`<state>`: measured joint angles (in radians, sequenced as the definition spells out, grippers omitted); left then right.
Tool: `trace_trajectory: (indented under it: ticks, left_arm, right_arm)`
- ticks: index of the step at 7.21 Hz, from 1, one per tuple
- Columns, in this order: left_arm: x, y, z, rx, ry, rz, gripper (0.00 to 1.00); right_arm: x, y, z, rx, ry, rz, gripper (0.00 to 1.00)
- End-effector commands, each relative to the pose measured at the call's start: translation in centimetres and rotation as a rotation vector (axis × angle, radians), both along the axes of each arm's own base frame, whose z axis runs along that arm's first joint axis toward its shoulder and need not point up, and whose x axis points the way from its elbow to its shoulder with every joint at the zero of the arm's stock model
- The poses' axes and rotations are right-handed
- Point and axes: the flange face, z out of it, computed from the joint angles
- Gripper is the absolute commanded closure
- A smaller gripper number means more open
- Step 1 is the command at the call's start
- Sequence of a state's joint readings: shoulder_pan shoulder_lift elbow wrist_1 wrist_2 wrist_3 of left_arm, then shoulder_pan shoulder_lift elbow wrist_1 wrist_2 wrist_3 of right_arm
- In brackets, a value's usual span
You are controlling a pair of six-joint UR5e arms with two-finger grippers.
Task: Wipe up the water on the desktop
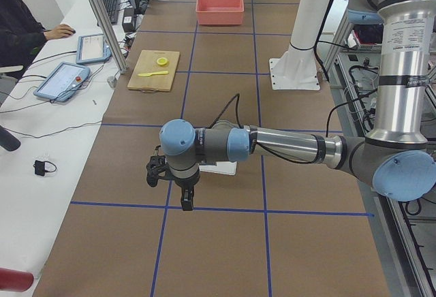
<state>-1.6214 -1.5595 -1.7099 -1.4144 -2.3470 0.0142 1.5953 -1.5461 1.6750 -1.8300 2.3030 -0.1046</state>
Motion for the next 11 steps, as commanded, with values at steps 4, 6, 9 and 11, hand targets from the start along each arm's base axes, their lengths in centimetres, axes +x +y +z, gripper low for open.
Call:
trace_trajectory:
  ticks: [4, 6, 9, 11]
  left_arm:
    - [0.0, -0.4, -4.9, 0.099, -0.005, -0.005, 0.02]
    - [-0.1, -1.1, -7.9, 0.198, -0.016, -0.006, 0.02]
    - [3.3, -2.9, -10.3, 0.138, 0.039, -0.065, 0.02]
    - [6.9, -3.4, -12.1, 0.089, 0.06, -0.092, 0.02]
  right_arm:
    - [-0.1, -1.2, -1.7, 0.042, -0.001, -0.001, 0.0]
    - [-0.4, -2.9, -3.9, 0.119, 0.007, -0.009, 0.0]
    - [-0.7, -2.9, -5.0, 0.14, -0.011, -0.011, 0.0]
    - [-1.0, -2.6, -4.2, 0.136, -0.046, -0.009, 0.0]
